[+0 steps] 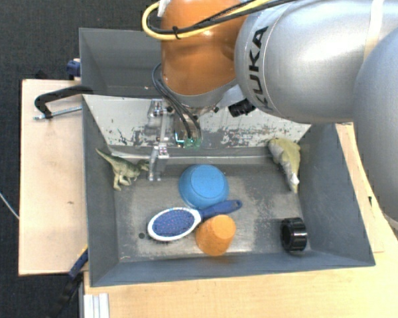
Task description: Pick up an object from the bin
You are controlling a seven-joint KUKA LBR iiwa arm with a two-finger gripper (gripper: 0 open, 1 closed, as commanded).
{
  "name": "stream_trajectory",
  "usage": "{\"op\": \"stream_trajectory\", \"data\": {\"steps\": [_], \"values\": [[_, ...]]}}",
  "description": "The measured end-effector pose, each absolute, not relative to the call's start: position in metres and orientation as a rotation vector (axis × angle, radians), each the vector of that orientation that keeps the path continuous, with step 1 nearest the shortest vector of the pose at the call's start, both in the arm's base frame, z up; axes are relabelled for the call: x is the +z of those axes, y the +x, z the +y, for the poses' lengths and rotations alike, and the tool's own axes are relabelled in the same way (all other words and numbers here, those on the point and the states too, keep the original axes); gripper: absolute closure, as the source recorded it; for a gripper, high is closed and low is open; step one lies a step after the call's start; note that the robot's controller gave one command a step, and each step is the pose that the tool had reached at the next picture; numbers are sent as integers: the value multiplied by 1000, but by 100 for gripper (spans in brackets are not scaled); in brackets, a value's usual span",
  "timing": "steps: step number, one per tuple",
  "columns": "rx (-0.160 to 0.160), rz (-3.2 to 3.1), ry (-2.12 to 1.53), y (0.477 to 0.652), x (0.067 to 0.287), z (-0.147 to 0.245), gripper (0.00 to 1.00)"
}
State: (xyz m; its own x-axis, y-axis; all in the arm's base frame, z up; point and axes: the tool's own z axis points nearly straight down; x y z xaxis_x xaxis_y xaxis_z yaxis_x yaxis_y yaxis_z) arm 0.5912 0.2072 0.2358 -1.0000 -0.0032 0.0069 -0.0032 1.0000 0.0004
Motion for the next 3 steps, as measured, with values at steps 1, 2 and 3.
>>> {"op": "stream_trajectory", "data": {"steps": [1, 2, 3], "values": [[-5, -3140, 229, 583, 72, 134, 0], [0, -3146, 79, 533, 76, 52, 0], [-5, -3149, 166, 539, 74, -13, 0]]}}
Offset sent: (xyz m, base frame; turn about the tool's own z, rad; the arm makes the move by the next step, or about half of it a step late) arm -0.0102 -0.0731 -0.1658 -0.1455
